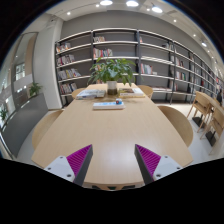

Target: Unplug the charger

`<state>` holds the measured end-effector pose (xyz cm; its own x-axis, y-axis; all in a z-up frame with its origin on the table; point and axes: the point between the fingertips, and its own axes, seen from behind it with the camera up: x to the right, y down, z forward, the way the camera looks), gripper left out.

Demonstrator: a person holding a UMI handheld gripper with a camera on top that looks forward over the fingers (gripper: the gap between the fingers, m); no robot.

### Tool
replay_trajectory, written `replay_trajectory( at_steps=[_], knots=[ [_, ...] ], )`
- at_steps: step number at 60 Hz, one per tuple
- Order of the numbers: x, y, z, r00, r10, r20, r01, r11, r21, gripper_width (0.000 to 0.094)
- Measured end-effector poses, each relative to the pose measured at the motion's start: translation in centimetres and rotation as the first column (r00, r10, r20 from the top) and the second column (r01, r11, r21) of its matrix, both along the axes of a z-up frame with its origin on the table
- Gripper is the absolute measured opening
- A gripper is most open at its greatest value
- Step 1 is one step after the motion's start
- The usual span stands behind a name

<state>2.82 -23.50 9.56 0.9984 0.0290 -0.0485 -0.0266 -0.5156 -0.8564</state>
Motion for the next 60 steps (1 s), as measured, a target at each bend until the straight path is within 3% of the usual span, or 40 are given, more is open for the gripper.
replay_trajectory(
  at_steps=[9,18,30,38,49,51,53,60],
  knots=[
    [2.2,5.9,-1.4,1.0,-0.027,0.012,0.027,1.0,-0.015,0.0851],
    [3.6,16.9,-3.7,0.999,-0.031,0.008,0.031,0.999,-0.019,0.0845],
    [4.5,30.0,-4.1,0.999,-0.032,0.034,0.031,0.999,0.044,0.0835],
    [4.1,36.7,-4.3,0.999,-0.033,0.022,0.032,0.999,0.043,0.0812],
    [3.3,41.1,-6.1,1.0,-0.027,0.016,0.026,0.999,0.034,0.0624],
    [3.2,41.0,-7.1,1.0,-0.028,0.014,0.028,1.0,0.006,0.0471],
    [3.1,41.3,-6.7,0.999,-0.032,0.003,0.032,0.999,0.028,0.0385],
    [3.2,41.0,-7.0,0.998,-0.055,-0.009,0.055,0.998,0.005,0.0336]
  ],
)
